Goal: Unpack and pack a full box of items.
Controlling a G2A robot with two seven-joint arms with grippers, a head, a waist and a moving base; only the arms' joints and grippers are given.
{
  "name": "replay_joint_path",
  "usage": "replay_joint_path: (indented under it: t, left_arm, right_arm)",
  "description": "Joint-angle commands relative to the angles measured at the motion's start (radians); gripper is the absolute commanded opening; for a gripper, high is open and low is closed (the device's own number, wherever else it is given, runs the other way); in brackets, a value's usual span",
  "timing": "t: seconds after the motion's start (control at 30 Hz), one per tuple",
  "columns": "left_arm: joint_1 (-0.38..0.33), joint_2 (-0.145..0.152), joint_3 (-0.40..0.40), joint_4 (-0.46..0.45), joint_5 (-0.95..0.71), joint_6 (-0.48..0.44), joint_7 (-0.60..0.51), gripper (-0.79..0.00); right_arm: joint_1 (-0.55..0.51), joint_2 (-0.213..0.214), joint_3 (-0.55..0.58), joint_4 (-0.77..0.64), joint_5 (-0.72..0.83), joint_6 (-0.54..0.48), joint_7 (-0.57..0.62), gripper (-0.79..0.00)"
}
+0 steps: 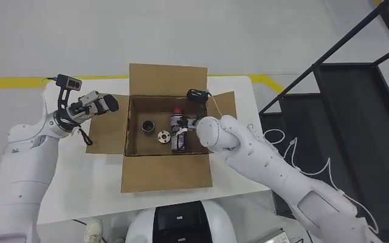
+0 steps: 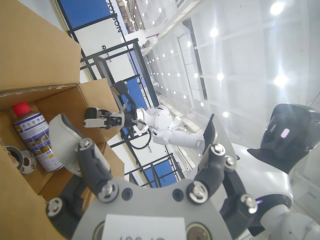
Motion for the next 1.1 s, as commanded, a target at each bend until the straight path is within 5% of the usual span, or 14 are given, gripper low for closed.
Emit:
replay_joint_path:
  t: [0.0, 0.17, 0.73, 1.07]
  left_arm:
    - [0.0, 0.0, 0.0, 0.0, 0.001, -0.001, 0.0, 0.0]
    - [0.0, 0.0, 0.0, 0.0, 0.001, -0.001, 0.0, 0.0]
    - [0.0, 0.0, 0.0, 0.0, 0.001, -0.001, 0.0, 0.0]
    - [0.0, 0.0, 0.0, 0.0, 0.001, -0.001, 0.0, 0.0]
  right_arm:
    - [0.048, -0.021, -0.048, 0.063, -0.008, 0.002, 0.029, 0.0]
    - [0.132, -0.074, -0.128, 0.187, -0.006, 0.006, 0.087, 0.0]
    - [0.13, -0.077, -0.133, 0.205, -0.018, 0.0, 0.073, 0.0]
    - [0.249, -0.195, -0.281, 0.417, -0.08, 0.01, 0.161, 0.0]
